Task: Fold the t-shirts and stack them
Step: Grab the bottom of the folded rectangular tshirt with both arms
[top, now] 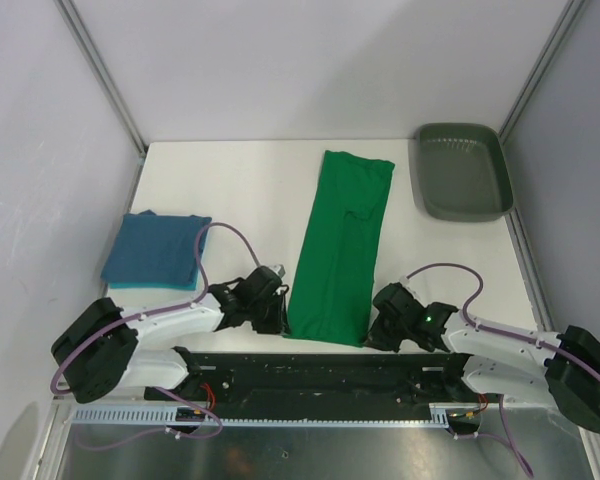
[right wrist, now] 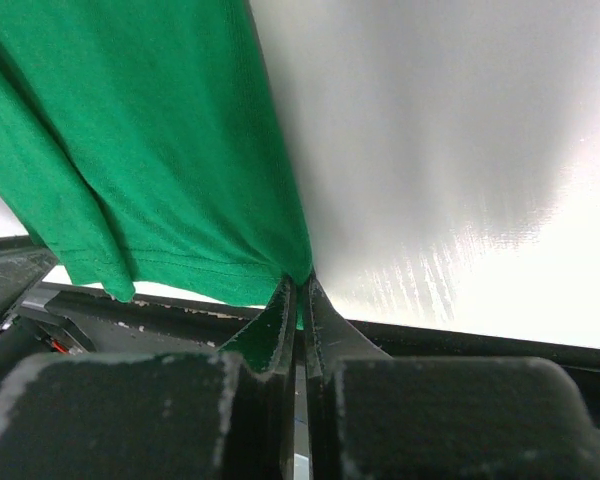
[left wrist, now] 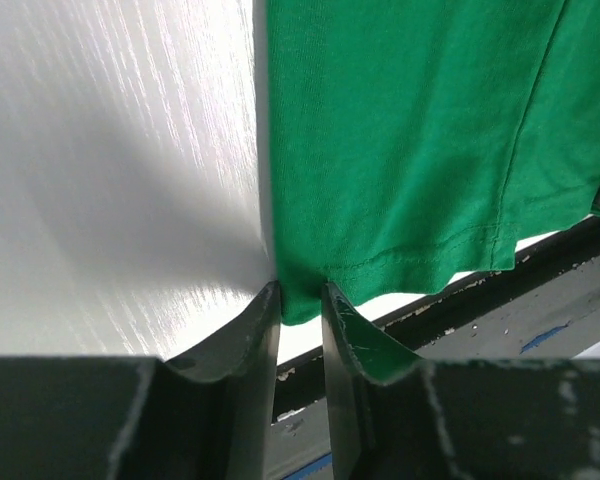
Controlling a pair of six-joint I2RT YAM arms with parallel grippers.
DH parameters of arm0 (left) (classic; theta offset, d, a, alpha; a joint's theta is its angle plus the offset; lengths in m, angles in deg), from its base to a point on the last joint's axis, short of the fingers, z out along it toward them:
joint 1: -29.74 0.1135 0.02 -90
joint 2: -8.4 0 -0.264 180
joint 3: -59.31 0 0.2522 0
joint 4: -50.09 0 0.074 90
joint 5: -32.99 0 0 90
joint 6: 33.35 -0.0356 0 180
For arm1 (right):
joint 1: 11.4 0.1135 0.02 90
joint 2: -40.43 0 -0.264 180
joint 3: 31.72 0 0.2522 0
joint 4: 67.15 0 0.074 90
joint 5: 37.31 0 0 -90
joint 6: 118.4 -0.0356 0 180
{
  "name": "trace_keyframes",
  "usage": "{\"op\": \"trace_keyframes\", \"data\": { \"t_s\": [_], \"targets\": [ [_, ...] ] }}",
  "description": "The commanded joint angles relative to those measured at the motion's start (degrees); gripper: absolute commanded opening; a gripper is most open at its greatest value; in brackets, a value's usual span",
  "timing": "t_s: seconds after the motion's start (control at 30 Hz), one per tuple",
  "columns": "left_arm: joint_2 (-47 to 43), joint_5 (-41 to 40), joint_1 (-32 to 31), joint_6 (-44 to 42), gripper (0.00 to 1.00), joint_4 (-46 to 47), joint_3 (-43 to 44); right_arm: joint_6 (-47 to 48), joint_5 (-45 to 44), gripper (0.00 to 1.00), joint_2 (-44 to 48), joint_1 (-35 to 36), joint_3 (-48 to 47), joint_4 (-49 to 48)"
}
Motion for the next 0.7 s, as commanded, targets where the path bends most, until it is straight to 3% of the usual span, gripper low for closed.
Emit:
{"op": "trace_keyframes", "data": {
  "t_s": [0.0, 0.1, 0.27, 0.67],
  "targets": [
    [-0.22, -0.81, -1.52, 2.05, 0.27, -0.73, -1.66, 1.46, -1.32, 0.00, 1.29, -0.88, 0.45, 2.97],
    [-0.69, -0.84, -2.38, 2.55, 0.21, -0.65, -1.12, 1.66, -1.21, 0.00, 2.01, -1.14, 0.45, 3.40],
    [-1.64, -0.63, -4.20, 3.38, 0.02, -0.77, 0.36, 1.06, -1.35, 0.00, 4.36, -0.20, -0.24, 5.24],
    [-12.62, -0.49, -9.85, 9.21, 0.00, -2.98, -1.59, -6.50, -5.15, 0.00, 17.66, 12.17, -2.52, 22.02]
  ]
}}
